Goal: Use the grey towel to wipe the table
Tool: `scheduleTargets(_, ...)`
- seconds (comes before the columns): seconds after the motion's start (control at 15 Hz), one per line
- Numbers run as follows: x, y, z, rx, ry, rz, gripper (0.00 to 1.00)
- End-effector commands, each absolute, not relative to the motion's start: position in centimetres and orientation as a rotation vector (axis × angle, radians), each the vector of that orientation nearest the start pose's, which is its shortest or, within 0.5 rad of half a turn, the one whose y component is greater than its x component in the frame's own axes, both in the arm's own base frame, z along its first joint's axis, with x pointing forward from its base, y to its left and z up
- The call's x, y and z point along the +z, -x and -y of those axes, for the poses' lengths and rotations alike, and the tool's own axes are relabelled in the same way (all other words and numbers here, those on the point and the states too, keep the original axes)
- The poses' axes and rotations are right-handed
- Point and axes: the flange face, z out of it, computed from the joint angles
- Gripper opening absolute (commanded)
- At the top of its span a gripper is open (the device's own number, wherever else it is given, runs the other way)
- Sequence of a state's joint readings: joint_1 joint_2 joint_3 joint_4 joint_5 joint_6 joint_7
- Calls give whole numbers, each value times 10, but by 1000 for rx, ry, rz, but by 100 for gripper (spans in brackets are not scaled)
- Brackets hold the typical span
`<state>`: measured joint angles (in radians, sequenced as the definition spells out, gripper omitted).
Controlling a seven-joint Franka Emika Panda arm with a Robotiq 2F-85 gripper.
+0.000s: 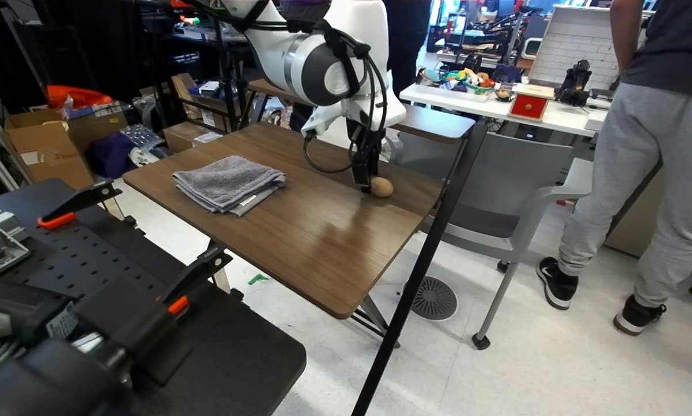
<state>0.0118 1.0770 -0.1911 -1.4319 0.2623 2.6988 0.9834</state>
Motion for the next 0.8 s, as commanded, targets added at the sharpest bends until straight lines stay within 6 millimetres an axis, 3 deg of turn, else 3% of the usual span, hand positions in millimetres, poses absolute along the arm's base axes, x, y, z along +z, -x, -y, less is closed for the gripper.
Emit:
scheduleTargets(0.0,114,-698,69,-276,2462,-1674,97)
scheduleTargets(0.33,185,-669,4,-344,2495,-1390,100)
scheduleTargets(0.53,228,-641,-28,-320,2479,-1256,100)
scheduleTargets(0.6,200,-672,-21,-324,2475,-1329,100)
scheduleTargets(0.73,223,-656,-34,-316,2478,-1276,100)
